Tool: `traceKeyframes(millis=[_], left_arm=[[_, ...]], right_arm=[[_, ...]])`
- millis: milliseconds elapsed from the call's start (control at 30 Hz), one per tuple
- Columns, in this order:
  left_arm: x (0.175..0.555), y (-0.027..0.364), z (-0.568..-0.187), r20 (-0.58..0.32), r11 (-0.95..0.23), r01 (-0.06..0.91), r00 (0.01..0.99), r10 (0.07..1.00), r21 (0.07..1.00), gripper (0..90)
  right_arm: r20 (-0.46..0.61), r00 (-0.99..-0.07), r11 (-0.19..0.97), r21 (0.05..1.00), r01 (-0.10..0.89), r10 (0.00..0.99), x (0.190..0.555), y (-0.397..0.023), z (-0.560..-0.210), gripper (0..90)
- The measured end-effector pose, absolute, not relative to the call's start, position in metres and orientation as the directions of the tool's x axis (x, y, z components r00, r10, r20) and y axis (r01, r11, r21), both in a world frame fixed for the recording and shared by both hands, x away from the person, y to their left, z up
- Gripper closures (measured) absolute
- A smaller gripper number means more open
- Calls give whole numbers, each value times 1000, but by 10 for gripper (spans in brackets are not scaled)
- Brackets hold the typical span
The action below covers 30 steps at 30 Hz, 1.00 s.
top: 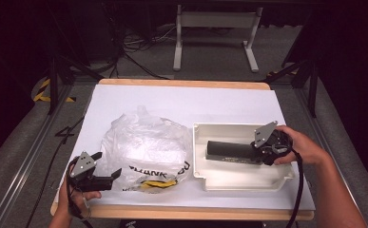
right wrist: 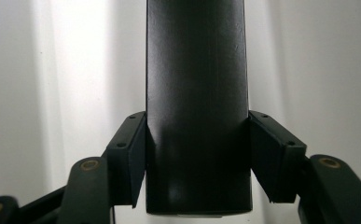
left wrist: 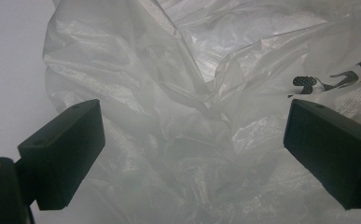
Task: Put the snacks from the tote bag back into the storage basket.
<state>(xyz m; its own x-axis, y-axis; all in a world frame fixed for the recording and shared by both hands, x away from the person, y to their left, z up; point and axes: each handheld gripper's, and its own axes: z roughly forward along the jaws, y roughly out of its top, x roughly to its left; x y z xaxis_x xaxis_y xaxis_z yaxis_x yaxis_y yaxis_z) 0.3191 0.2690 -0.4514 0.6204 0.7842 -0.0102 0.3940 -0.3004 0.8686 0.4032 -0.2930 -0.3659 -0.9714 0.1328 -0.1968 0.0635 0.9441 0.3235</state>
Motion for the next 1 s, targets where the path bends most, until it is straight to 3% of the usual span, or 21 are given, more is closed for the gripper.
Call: traceKeyframes(millis=[333,1000], left_arm=[[318,269,-451,-8,-299,393,617,787,870,62],[319,270,-452,-5,-308,401,616,788,863,62]], right_arm=[[-245,-958,959,271,81,150,403,-290,-365,395],[-302,-932,948,301,106,200,401,-295,-360,348]])
